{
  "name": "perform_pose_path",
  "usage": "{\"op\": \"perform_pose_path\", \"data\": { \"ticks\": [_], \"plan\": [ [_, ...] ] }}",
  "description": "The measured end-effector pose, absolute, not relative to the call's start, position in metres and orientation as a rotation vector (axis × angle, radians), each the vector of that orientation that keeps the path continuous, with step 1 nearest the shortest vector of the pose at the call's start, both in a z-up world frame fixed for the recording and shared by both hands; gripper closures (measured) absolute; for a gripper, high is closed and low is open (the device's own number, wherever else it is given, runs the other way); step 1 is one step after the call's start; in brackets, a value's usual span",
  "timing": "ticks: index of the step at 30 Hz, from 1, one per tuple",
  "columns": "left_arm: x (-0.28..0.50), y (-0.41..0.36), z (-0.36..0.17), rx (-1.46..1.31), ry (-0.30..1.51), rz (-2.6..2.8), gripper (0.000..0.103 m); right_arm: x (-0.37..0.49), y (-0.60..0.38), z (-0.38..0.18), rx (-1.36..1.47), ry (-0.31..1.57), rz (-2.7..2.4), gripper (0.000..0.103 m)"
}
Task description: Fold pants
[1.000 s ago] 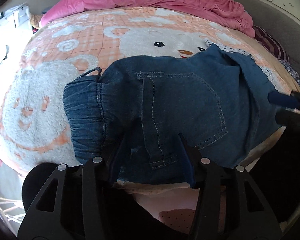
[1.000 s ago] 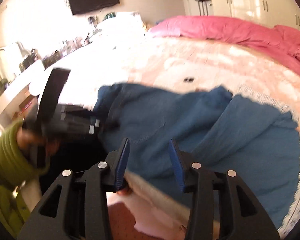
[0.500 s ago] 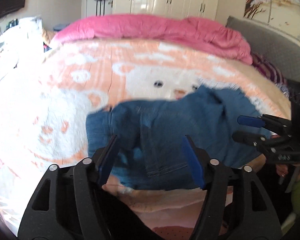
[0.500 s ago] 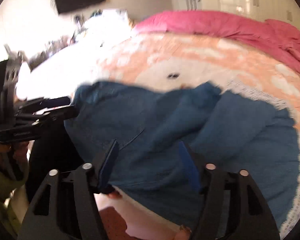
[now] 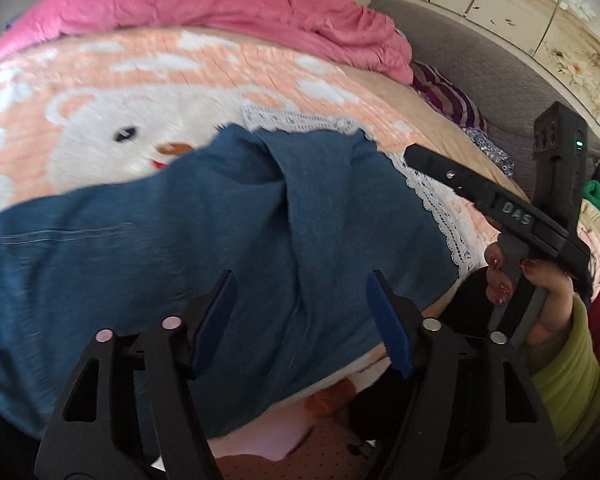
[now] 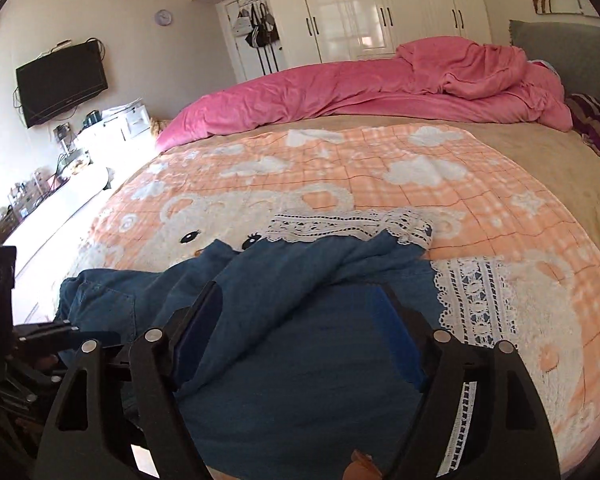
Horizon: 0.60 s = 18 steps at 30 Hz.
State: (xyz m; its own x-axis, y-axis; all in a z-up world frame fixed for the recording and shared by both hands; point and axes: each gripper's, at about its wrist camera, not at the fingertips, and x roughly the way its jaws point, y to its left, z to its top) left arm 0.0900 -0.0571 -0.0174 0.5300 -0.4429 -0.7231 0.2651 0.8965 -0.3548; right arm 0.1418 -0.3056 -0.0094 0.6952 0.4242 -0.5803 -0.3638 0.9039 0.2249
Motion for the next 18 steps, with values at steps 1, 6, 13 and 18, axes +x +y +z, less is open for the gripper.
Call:
{"op": "perform_pose_path", "data": {
  "ticks": [1, 6, 13, 18],
  "plan": [
    [0.096, -0.06, -0.023, -0.222, 0.94, -0.427, 0.053, 0.145, -0.308, -0.011, 0.103, 0.68, 0.431, 0.024],
    [0.129, -0.074, -0.042, -0.267, 0.973, -0.436, 0.078, 0.164, -0.315, -0.015, 0.155, 0.741, 0.407, 0.023],
    [0.121, -0.09, -0.05, -0.257, 0.879, -0.624, 0.088, 0.22, -0.253, -0.012, -0.079, 0.839, 0.434, 0.018],
    [0.109, -0.096, -0.055, -0.235, 0.876, -0.656, 0.088, 0.28, -0.196, -0.024, -0.148, 0.942, 0.466, 0.018]
  ]
}}
